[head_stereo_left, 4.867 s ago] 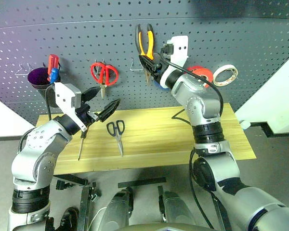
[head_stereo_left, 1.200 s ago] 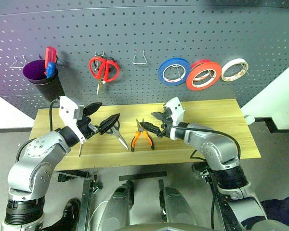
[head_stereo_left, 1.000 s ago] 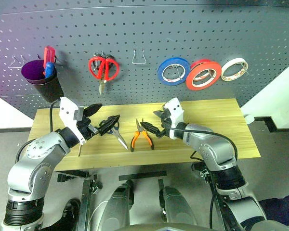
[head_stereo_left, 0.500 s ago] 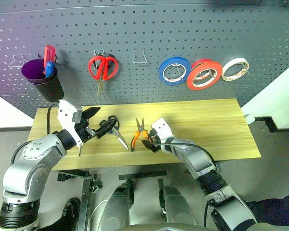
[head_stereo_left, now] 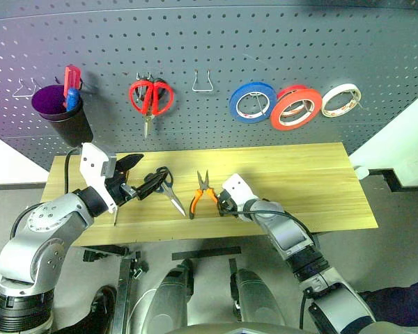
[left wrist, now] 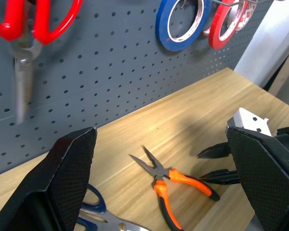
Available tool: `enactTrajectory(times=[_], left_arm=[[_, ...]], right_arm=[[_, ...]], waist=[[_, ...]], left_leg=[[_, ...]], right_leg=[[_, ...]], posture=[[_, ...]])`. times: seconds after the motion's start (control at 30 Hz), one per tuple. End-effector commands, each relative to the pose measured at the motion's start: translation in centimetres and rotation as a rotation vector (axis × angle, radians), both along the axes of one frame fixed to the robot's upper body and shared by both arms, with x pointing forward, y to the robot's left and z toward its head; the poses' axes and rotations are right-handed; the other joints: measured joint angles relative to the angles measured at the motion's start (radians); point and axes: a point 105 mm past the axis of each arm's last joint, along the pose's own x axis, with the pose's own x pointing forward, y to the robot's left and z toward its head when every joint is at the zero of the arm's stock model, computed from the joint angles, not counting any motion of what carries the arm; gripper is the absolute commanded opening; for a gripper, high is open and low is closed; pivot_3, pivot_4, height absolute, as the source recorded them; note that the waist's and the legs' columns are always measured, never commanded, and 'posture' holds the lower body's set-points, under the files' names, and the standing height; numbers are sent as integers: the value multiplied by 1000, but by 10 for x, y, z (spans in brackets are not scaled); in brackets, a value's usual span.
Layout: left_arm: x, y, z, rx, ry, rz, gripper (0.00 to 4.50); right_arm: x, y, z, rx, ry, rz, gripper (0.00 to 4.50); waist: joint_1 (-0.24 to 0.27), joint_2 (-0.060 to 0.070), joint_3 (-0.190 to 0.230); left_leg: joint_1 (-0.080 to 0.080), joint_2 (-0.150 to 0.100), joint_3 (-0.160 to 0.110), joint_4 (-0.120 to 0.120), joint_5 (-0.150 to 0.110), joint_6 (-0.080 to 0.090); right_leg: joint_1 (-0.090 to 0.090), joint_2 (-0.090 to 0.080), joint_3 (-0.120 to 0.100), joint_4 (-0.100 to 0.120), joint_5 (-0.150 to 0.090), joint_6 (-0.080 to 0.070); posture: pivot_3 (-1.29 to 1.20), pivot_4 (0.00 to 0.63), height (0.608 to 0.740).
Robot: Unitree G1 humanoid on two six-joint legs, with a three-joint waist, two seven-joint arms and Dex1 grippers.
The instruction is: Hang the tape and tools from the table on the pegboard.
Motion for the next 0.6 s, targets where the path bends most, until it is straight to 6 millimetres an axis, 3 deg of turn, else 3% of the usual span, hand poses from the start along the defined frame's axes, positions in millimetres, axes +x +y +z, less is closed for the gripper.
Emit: enactTrajectory(times=[0.03,0.13,0.27,0.37,0.5,0.6], left_arm=[[-4,0,12,7,-46,-7,4500],[-5,-1,12,11,-44,-13,4500],[-4,-1,12,10,-39,-17,4500],[-4,-2,12,15,-38,-21,4500],[-4,-1,12,12,-36,-19,4500],[-4,-2,11,12,-34,-19,4500]], right_arm=[[-5,16,19,154,5,47,2460],[-17,28,21,182,7,129,3111],[-26,34,12,125,11,200,4436],[-38,38,1,95,49,276,4436],[-39,31,-12,82,107,231,4436],[-36,29,-11,89,114,211,3802]], waist=[[0,0,1],[0,0,5],[0,1,6],[0,1,8],[0,1,9],[0,1,9]], left_leg=[[0,0,0,0,0,0],[0,0,0,0,0,0],[0,0,0,-1,0,0],[0,0,0,-1,0,0],[0,0,0,-1,0,0],[0,0,0,-1,0,0]], right_leg=[[0,0,0,0,0,0],[0,0,0,0,0,0],[-1,0,0,0,0,0],[-1,0,0,-1,0,0],[-1,0,0,-1,0,0],[-1,0,0,-1,0,0]], posture=[[-9,285,740],[-9,286,740],[-13,286,740],[-13,288,740],[-15,289,740],[-15,289,740]])
